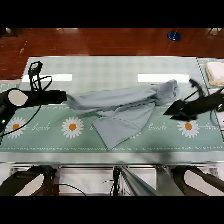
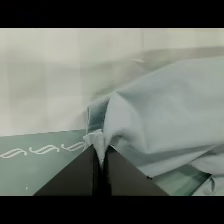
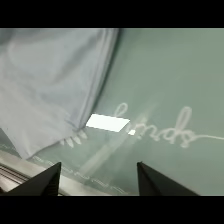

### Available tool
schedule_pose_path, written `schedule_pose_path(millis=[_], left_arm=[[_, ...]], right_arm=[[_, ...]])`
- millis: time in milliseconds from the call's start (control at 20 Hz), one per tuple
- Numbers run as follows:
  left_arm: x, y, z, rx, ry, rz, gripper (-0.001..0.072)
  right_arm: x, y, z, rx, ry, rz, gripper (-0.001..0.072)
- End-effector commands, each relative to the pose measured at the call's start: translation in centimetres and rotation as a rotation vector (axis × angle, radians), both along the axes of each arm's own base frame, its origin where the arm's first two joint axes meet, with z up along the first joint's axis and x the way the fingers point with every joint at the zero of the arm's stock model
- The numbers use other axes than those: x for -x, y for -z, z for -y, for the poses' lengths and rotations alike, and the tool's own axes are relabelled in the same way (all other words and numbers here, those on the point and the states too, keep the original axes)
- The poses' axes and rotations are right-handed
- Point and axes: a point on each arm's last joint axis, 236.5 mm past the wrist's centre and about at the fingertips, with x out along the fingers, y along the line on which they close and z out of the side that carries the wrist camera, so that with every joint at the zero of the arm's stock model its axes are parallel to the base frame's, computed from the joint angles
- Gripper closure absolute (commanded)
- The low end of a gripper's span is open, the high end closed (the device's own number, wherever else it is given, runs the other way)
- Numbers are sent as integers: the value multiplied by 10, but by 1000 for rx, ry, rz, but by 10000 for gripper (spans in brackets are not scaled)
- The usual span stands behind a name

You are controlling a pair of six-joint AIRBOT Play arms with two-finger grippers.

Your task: Fold the shirts.

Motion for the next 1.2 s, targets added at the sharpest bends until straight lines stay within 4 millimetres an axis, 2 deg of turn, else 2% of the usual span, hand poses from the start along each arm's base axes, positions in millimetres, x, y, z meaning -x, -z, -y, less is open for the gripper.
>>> schedule_pose_path(millis=[0,250,350,450,550,600,650,700,750,800,850,950,1000,1050,1150], left_arm=[[0,0,1,-18,29,9,678],[0,0,1,-19,29,10,677],[0,0,1,-25,39,13,677],[0,0,1,-29,44,15,677],[0,0,1,-29,44,15,677],[0,0,1,-29,44,15,677],[0,0,1,-29,44,15,677],[0,0,1,-29,45,15,677],[0,0,0,-33,50,18,677],[-1,-4,1,-45,68,34,678],[-4,-12,1,-52,79,59,679],[-15,-54,0,-69,89,168,680],[-21,-83,-2,-75,86,239,679],[-26,-124,-3,-83,84,333,680],[-23,-215,-5,-92,74,538,680]], right_arm=[[13,37,-35,-70,120,15,159],[6,65,-76,24,85,70,160],[10,80,-92,47,62,46,160],[19,95,-110,37,49,-3,163],[14,98,-133,-6,60,14,189],[7,97,-144,-21,82,45,274],[-1,95,-151,-24,113,76,456],[-8,92,-155,-36,139,92,677],[-16,82,-160,-64,148,111,690],[-24,65,-167,-91,117,163,690],[-34,37,-174,-123,82,237,690],[-53,-36,-184,-191,42,409,690],[-62,-85,-187,-234,44,518,690],[-67,-136,-187,-272,53,624,690],[-65,-228,-180,-310,65,818,690]])
